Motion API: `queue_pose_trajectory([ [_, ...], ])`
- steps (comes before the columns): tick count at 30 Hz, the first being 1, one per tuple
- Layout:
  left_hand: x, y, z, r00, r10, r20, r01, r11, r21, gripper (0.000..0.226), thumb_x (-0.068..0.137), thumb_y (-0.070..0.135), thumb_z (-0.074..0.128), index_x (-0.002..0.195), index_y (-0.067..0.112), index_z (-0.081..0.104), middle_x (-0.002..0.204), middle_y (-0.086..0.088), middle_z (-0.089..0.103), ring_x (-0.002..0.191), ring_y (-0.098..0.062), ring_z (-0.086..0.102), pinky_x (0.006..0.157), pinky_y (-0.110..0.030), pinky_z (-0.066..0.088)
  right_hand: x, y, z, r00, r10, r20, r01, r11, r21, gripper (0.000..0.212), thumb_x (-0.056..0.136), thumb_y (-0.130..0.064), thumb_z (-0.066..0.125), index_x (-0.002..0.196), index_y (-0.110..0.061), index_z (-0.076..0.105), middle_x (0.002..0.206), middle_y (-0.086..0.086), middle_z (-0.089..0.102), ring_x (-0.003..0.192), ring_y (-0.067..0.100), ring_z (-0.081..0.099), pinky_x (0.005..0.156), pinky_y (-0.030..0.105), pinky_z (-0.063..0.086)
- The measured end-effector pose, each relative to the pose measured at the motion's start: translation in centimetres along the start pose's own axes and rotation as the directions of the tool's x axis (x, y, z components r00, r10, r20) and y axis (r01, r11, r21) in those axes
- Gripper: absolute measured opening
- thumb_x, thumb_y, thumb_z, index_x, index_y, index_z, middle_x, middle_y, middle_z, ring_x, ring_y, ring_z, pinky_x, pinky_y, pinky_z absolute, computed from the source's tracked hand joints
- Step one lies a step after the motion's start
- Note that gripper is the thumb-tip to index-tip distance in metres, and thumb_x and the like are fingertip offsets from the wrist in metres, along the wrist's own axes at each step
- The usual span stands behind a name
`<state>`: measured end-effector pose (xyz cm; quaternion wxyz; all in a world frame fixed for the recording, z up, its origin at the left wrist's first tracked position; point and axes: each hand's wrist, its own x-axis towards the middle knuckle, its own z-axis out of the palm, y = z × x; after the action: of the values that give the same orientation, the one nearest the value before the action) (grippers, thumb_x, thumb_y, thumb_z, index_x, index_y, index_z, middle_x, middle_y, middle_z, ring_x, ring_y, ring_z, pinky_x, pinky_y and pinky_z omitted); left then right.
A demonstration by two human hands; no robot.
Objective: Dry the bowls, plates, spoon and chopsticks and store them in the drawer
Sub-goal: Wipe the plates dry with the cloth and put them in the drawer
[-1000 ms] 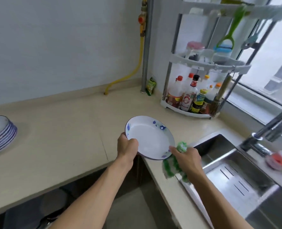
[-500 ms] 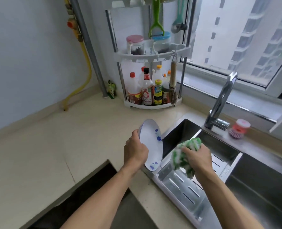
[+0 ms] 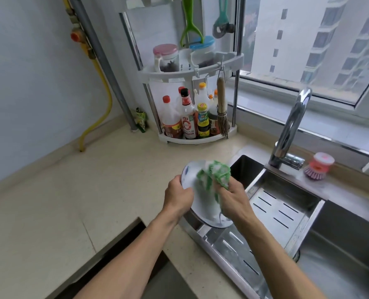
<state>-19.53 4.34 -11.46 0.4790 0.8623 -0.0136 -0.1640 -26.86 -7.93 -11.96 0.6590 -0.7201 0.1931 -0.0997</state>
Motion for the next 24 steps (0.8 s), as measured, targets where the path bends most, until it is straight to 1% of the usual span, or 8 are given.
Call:
queue_pose_trajectory([
  [2,0.1,-0.4,0.4,0.998,-0.011,0.061,0.021,0.986,-0.167,0.022,0.097,0.01,0.054,0.115,0.015,0.066,0.108,-0.006,0.073,0.092,-0.02,0.068,0.083,-0.036,0.056,0.9,0.1,1.6,0.992,0.0,0.129,0.03,0.972,-0.233,0.033,0.099,-0.047,0.041,0.112,-0.03,0.066,0.119,-0.002,0.065,0.117,0.021,0.055,0.106,0.046,0.04],
  [3,-0.1,-0.5,0.5,0.997,0.004,0.077,0.013,0.976,-0.219,0.023,0.103,0.02,0.049,0.121,0.016,0.064,0.112,-0.004,0.072,0.101,-0.018,0.068,0.09,-0.038,0.056,1.3,0.3,2.0,0.981,0.027,0.193,0.051,0.92,-0.388,0.05,0.093,-0.053,0.033,0.131,-0.034,0.058,0.142,0.001,0.052,0.14,0.027,0.037,0.119,0.052,0.02],
  [6,0.3,-0.5,-0.1,0.997,-0.004,0.079,0.025,0.962,-0.272,0.036,0.109,0.034,0.031,0.117,0.016,0.061,0.111,-0.004,0.071,0.104,-0.016,0.069,0.092,-0.037,0.057,0.7,0.2,2.5,0.911,0.042,0.41,0.174,0.862,-0.476,0.074,0.084,-0.044,0.022,0.158,-0.035,0.018,0.166,-0.007,0.0,0.152,0.013,-0.013,0.121,0.041,-0.018],
  [11,1.6,-1.4,-1.1,0.998,-0.015,0.065,0.03,0.972,-0.234,0.038,0.11,0.035,0.027,0.106,0.019,0.061,0.109,-0.007,0.071,0.1,-0.018,0.069,0.088,-0.037,0.058,-0.3,0.8,1.7,0.799,0.057,0.598,0.303,0.822,-0.483,0.057,0.108,-0.026,0.026,0.152,-0.036,-0.008,0.142,-0.02,-0.023,0.137,-0.002,-0.025,0.114,0.024,-0.018],
  [14,1.0,-1.1,-0.2,0.999,0.028,0.026,-0.023,0.986,-0.167,0.036,0.11,0.032,0.028,0.104,0.018,0.061,0.106,-0.001,0.068,0.094,-0.012,0.065,0.08,-0.026,0.053,2.8,2.0,2.7,0.891,0.053,0.451,0.275,0.727,-0.629,0.055,0.109,-0.032,0.023,0.157,-0.032,-0.004,0.161,-0.003,-0.018,0.151,0.021,-0.019,0.118,0.038,-0.017],
  [16,1.3,-0.7,0.0,0.998,0.057,-0.019,-0.059,0.99,-0.126,0.038,0.109,0.033,0.029,0.117,0.015,0.062,0.112,-0.003,0.068,0.102,-0.016,0.065,0.088,-0.033,0.055,3.2,2.0,3.7,0.928,0.01,0.372,0.232,0.766,-0.599,0.058,0.105,-0.036,0.022,0.159,-0.034,0.002,0.167,0.003,-0.006,0.153,0.027,-0.013,0.122,0.05,-0.013],
  [21,2.0,-0.4,-1.1,0.992,0.12,0.031,-0.117,0.989,-0.093,0.038,0.109,0.037,0.03,0.125,0.021,0.061,0.114,0.0,0.069,0.104,-0.015,0.067,0.093,-0.037,0.056,2.1,3.0,3.9,0.858,-0.075,0.508,0.341,0.823,-0.454,0.055,0.107,-0.043,0.022,0.152,-0.043,-0.01,0.16,-0.01,-0.019,0.147,0.015,-0.024,0.122,0.04,-0.014],
  [24,1.6,-0.2,-0.8,0.983,0.171,0.064,-0.167,0.984,-0.069,0.037,0.109,0.035,0.031,0.133,0.025,0.057,0.12,0.005,0.066,0.11,-0.011,0.063,0.095,-0.028,0.052,4.3,3.1,4.3,0.958,0.02,0.286,0.129,0.861,-0.491,0.065,0.095,-0.06,0.013,0.156,-0.038,0.019,0.167,0.005,0.008,0.154,0.03,-0.005,0.123,0.057,0.001],
])
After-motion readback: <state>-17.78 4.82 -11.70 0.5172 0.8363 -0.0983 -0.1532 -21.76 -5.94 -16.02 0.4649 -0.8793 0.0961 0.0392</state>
